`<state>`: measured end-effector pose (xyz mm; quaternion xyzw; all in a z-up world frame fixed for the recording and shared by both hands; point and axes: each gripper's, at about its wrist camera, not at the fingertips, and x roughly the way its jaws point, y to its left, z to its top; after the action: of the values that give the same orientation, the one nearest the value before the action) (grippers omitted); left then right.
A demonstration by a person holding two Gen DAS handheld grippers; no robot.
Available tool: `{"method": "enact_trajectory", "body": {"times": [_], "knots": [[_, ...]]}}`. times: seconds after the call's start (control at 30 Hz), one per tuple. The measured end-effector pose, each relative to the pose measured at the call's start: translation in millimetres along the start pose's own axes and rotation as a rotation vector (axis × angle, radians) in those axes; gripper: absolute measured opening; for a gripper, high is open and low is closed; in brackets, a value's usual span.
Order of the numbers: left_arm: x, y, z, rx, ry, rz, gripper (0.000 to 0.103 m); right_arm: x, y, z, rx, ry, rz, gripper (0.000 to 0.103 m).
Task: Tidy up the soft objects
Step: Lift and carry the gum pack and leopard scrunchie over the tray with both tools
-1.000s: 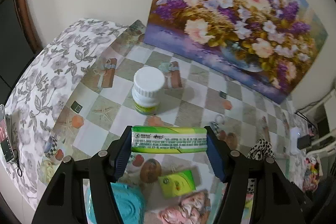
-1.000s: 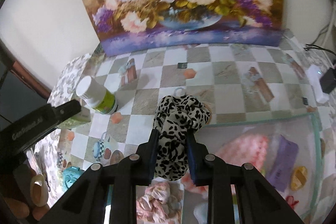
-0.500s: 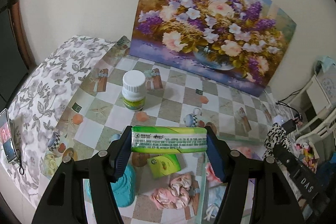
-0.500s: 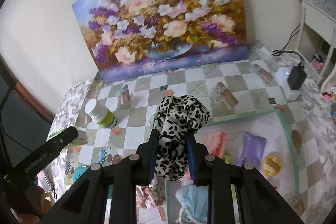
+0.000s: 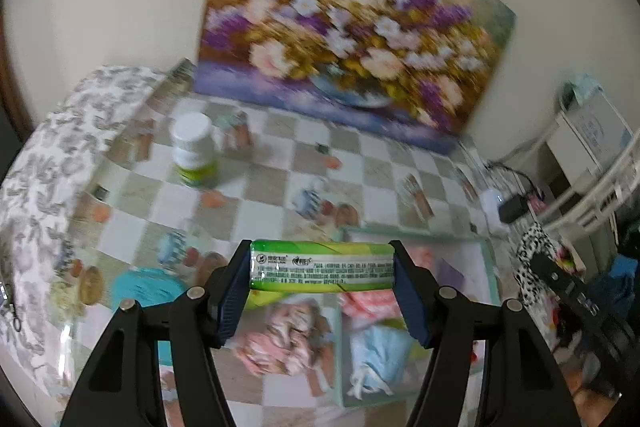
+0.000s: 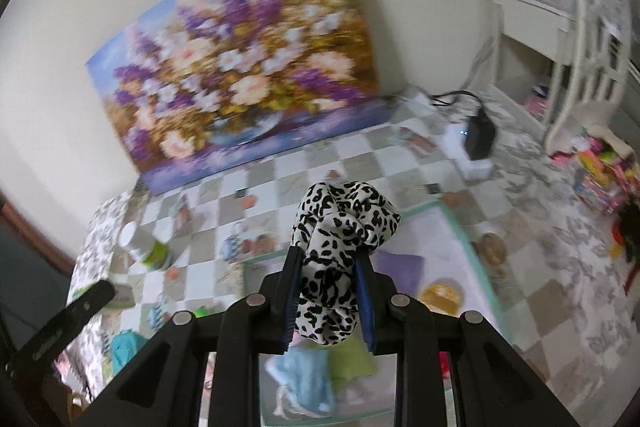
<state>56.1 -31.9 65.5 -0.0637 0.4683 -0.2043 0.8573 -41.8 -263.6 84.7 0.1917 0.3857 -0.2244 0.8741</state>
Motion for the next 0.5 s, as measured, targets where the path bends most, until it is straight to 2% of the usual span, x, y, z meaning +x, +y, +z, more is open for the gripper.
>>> {"method": "enact_trajectory", "body": {"times": [0.17, 0.37, 0.5], "knots": [[19.7, -29.0, -13.3, 0.051, 0.087, -0.075, 0.067, 13.2, -35.3, 2.7, 0.072, 0.038, -0.087, 0.027], [34.7, -64.1, -31.0, 0.141, 0.139, -0.083, 0.067, 21.4, -69.2, 2.6, 0.147, 0.057, -0.164, 0.027], [47.9, -81.4, -44.0, 0.178, 0.187, -0.102, 0.067, 33.8, -78.8, 0.3, 0.169, 0.088, -0.181, 0.027]]}}
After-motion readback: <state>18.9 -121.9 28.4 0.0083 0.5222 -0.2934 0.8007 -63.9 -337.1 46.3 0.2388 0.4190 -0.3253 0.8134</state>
